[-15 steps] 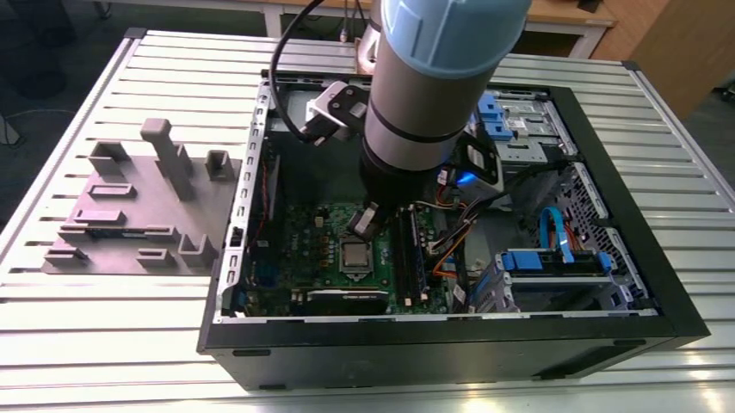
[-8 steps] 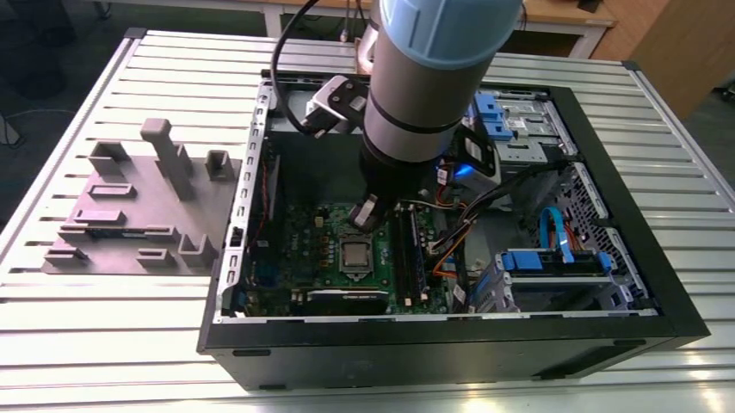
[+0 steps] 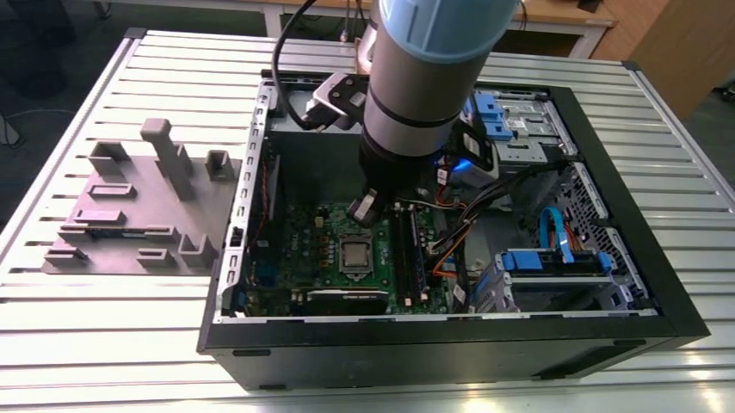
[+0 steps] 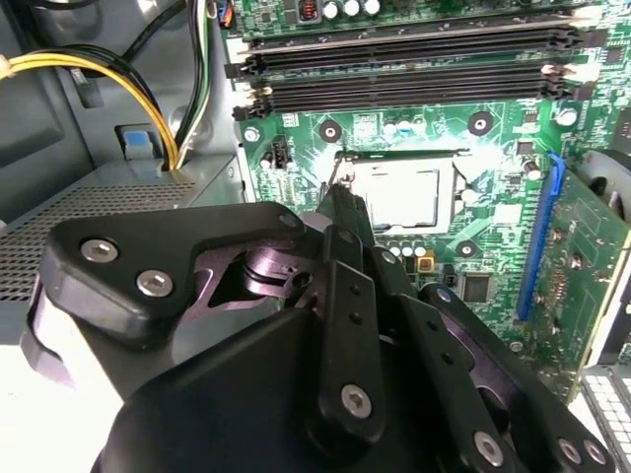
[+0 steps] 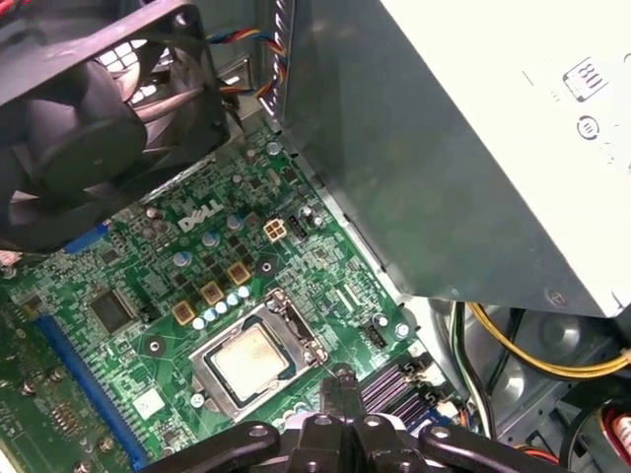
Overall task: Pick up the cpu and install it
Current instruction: 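Close the cpu cover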
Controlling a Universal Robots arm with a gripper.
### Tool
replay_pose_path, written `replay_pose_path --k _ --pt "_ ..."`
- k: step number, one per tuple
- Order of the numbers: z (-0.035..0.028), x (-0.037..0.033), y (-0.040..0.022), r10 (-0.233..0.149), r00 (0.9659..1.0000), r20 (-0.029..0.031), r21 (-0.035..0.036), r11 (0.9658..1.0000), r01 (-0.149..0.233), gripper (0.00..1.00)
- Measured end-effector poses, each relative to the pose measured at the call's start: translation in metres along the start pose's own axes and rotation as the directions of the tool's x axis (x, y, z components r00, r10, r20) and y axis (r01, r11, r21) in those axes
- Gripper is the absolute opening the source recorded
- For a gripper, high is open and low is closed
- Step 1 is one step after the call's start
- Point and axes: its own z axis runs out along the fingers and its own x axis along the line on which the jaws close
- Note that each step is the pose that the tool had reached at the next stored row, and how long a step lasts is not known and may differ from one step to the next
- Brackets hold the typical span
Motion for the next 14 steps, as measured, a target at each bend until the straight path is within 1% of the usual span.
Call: replay_pose_path --k 7,11,14 --pt "0.0010 -0.0023 0.0017 0.000 1.0000 0.0000 0.0000 1.0000 0.000 0.10" --pt "0.0018 -0.0048 0.0034 0.000 1.0000 0.0002 0.0000 1.0000 0.000 0.10" --pt "0.0018 -0.0049 0.0036 0.000 1.0000 0.0001 0.0000 1.0000 0.000 0.10"
